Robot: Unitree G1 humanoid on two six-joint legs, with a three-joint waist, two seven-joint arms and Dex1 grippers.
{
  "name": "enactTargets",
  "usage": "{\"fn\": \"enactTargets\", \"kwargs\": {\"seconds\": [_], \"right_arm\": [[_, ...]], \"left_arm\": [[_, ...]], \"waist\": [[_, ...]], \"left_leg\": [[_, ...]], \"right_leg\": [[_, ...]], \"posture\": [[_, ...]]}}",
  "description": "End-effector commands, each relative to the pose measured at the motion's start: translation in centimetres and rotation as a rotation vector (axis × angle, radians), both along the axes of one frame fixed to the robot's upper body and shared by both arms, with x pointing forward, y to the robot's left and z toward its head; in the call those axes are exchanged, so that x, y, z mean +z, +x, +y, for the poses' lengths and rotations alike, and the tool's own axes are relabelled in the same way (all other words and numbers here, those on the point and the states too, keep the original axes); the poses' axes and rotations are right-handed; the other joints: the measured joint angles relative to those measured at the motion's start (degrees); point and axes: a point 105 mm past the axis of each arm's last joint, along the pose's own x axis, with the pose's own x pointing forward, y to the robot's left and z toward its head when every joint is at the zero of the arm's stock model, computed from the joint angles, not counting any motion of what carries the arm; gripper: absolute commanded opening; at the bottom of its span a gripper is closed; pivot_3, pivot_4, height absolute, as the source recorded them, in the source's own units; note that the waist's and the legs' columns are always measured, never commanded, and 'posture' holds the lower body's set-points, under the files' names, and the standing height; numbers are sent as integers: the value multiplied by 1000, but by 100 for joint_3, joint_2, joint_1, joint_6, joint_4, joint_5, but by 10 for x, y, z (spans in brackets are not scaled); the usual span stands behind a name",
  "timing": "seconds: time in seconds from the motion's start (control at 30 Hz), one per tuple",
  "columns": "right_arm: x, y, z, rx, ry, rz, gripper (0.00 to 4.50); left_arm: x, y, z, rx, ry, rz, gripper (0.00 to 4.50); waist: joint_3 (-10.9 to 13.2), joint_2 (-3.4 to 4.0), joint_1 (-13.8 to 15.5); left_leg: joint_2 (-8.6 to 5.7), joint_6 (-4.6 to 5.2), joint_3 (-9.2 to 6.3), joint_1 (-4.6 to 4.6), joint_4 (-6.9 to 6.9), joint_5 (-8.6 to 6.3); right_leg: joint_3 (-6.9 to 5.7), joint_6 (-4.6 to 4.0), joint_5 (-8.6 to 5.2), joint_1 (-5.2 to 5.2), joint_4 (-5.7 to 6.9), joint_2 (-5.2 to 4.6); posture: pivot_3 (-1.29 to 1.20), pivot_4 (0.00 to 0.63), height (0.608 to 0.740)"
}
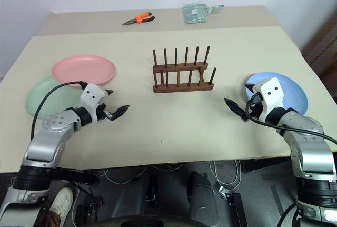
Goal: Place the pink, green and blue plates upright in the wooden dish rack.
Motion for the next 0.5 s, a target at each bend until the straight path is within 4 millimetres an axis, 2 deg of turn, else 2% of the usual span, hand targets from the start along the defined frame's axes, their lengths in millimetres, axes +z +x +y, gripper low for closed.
{"fn": "enactTargets", "kwargs": {"seconds": [0.03, 0.2, 0.3, 0.5], "right_arm": [[12, 5, 0, 16, -24, -51, 4500], [11, 9, 7, 43, -24, -48, 4500], [5, 5, 16, 80, -15, -11, 4500], [-14, -16, 47, 164, -24, 63, 4500]], "left_arm": [[13, -2, -1, -4, -1, -47, 4458], [12, -3, -3, 4, -6, -53, 4458], [5, -2, -13, -39, -8, -31, 4458], [-7, 28, -56, -188, 10, -13, 4458]], "waist": [[0, 0, 1], [0, 0, 5], [0, 0, 6], [0, -2, 54]], "left_leg": [[0, 0, 0, 0, 0, 0], [0, 0, -1, 0, 0, 0], [0, 0, 1, 0, 0, 0], [-2, 1, -2, 0, 6, 0]], "right_leg": [[0, 0, 0, 0, 0, 0], [0, 0, 0, 0, 2, 0], [0, 0, 0, 0, 1, 0], [-1, 0, 0, 5, 6, 0]], "posture": [[0, 150, 740], [0, 150, 740], [0, 150, 740], [0, 150, 740]]}}
